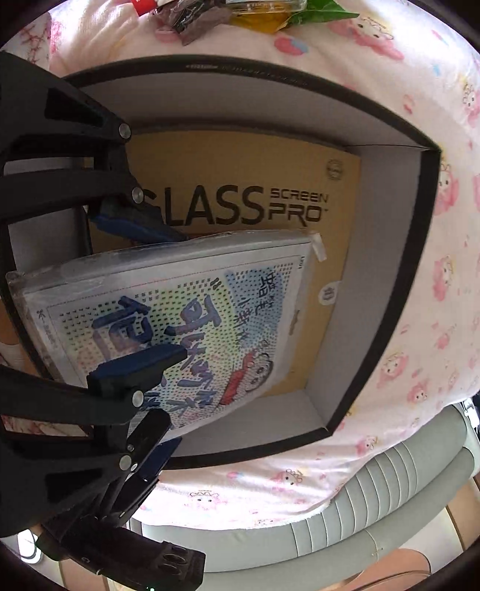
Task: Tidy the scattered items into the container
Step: 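Lower the kit into the box beside the GLASS package and open left gripper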
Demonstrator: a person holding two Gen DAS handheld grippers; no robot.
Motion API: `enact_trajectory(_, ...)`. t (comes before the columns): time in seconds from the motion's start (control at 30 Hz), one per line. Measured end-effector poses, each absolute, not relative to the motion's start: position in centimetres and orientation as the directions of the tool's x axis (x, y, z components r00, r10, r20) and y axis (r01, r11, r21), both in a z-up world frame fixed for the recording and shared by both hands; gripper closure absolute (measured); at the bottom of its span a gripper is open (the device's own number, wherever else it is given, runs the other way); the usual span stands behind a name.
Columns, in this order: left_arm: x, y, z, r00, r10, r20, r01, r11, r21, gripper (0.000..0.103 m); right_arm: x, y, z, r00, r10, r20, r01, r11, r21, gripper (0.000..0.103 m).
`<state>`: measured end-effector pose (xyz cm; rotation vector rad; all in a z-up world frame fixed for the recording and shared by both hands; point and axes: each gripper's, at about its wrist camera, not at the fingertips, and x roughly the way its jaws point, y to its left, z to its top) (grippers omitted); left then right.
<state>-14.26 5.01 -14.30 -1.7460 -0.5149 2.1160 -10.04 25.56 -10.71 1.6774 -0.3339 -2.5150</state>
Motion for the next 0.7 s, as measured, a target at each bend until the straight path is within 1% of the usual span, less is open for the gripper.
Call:
enact_trajectory(0.07,-14.1,5.2,-14.6,-0.162,0.466,-0.87,-0.035,-0.884,-0.467,0.049,-10.2,25.0,-10.9,-0.388,-0.168,-0.906,-0.025,-0.981,0.193,0.051)
enact_trajectory(0.13,-13.6,5.5,-14.7,-0.151,0.439,-0.886,-0.041,-0.898,-0.438,0.05,-10.4,24.5,-11.1,-0.385,-0.165,-0.908,-0.005,-0.984,0.18,0.052)
enact_trajectory(0.23,-13.1,6.0,-14.7,-0.146,0.407,-0.901,-0.051,-0.913,-0.404,0.05,-10.7,24.2,-11.7,-0.355,-0.227,-0.907,0.015,-0.971,0.237,0.052)
enact_trajectory(0.33,-12.3,5.6,-14.0,-0.188,0.393,-0.9,-0.045,-0.919,-0.392,0.05,-10.5,24.0,-11.7,-0.363,-0.208,-0.908,0.01,-0.976,0.219,0.052)
enact_trajectory(0.47,-12.1,5.0,-13.8,-0.225,0.326,-0.918,0.005,-0.942,-0.336,0.051,-10.1,24.2,-11.0,-0.383,-0.2,-0.902,0.0,-0.976,0.217,0.052)
enact_trajectory(0.57,-12.7,5.8,-14.6,-0.174,0.307,-0.936,0.017,-0.949,-0.315,0.052,-9.8,24.0,-10.3,-0.393,-0.169,-0.904,0.009,-0.984,0.18,0.052)
enact_trajectory(0.63,-12.5,6.7,-15.1,-0.142,0.298,-0.944,-0.006,-0.954,-0.3,0.052,-9.8,24.1,-10.2,-0.39,-0.167,-0.905,0.007,-0.984,0.179,0.052)
enact_trajectory(0.7,-12.3,7.5,-15.4,-0.11,0.323,-0.94,-0.024,-0.946,-0.323,0.052,-9.8,24.2,-10.2,-0.385,-0.168,-0.907,0.0,-0.983,0.182,0.052)
